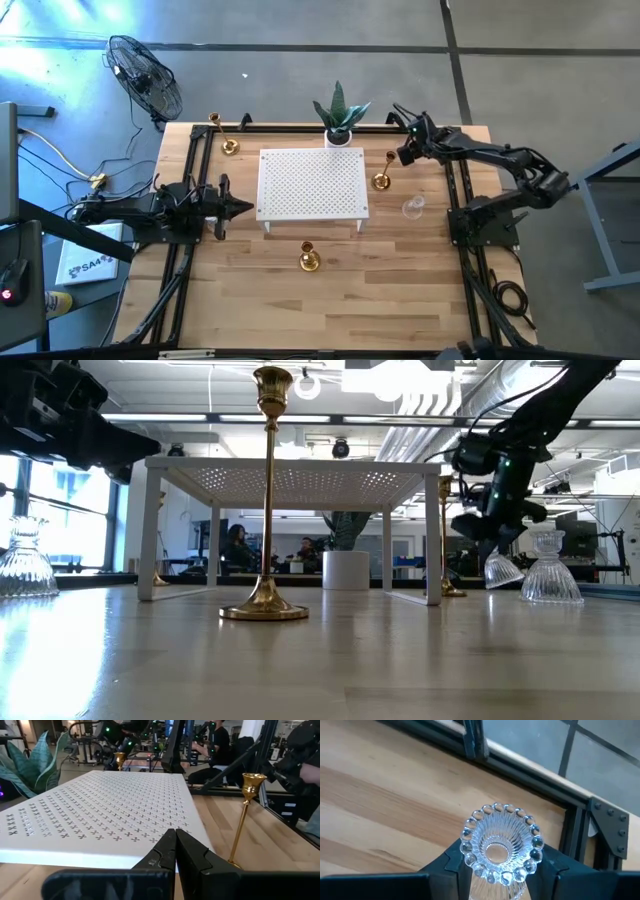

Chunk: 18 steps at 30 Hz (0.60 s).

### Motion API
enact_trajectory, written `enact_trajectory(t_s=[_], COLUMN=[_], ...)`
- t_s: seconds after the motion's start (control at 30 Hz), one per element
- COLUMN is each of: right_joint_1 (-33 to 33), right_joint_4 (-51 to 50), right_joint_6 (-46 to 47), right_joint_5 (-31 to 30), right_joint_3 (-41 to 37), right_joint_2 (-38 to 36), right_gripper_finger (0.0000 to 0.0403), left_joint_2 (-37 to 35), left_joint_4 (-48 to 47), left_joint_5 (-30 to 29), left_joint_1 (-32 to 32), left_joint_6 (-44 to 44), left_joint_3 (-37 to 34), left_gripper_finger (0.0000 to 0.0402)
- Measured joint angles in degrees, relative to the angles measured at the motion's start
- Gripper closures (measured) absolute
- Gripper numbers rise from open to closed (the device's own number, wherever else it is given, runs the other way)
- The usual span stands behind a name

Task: Pick & Place candle stick holders
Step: Put the top right transparent candle holder on the shelf

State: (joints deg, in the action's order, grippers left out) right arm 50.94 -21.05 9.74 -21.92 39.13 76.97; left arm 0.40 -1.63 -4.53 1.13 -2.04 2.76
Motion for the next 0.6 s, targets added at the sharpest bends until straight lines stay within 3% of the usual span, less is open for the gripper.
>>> enact_trajectory(t_s=[0.4,0.6], right_joint_1=[0.01,0.00], right_joint_4=[-4.20,-5.58], right_joint_6=[-1.42,-3.76], right_joint_5=[0.18,3.43], right_joint_3=[0.06,0.13], right_joint_2=[-13.94,-22.18], right_gripper_finger=[0.0276,0.0277], left_joint_2=[0.00,0.00], left_joint_4=[0.04,0.11], left_joint_5=[1.18,1.16], left_joint_1=[0.02,0.02], left_joint_6=[0.00,0.01], left_joint_3=[-0.02,-0.02], left_gripper_finger=[0.0401,0.0401])
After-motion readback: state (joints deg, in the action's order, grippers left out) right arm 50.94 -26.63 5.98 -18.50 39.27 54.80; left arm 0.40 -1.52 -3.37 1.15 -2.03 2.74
